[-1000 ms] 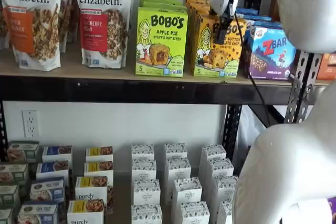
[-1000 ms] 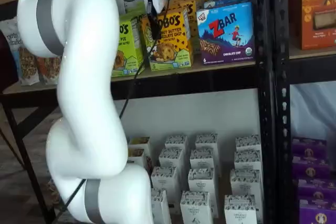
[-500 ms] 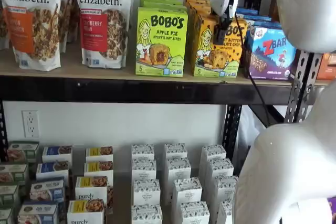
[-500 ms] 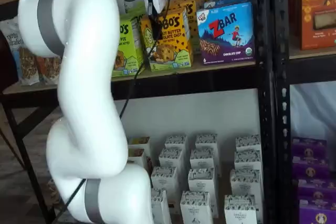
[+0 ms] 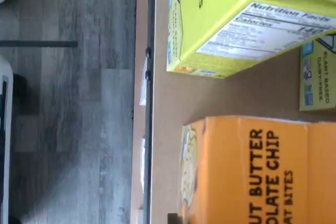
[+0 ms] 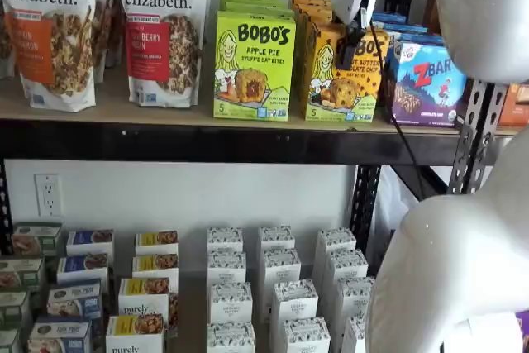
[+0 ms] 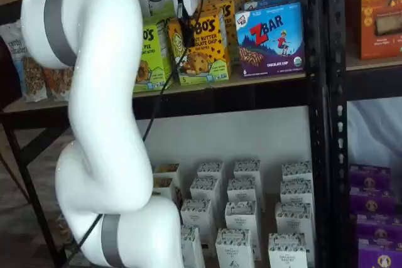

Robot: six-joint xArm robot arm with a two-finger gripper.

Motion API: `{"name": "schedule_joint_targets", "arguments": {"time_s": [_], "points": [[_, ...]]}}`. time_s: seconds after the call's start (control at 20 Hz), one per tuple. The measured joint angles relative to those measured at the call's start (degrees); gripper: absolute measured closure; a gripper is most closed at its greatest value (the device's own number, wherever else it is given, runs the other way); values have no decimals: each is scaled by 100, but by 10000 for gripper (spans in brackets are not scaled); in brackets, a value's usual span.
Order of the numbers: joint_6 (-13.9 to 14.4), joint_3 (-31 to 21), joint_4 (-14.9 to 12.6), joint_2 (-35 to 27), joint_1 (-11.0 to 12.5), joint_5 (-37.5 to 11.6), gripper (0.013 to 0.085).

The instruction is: Pick up the orange box on the top shelf, the fifth box from the left

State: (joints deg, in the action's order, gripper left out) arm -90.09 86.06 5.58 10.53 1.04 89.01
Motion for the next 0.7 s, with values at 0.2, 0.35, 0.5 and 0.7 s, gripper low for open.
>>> {"name": "schedule_joint_targets", "arguments": {"time_s": [0.2,0.35,0.5,0.7], "points": [[-4,-28,78,23,12,-54,530],[-1,-33,113,30,13,-69,610],[5,-37,126,36,9,-76,650],[6,-30,144,40,11,-72,770]]}}
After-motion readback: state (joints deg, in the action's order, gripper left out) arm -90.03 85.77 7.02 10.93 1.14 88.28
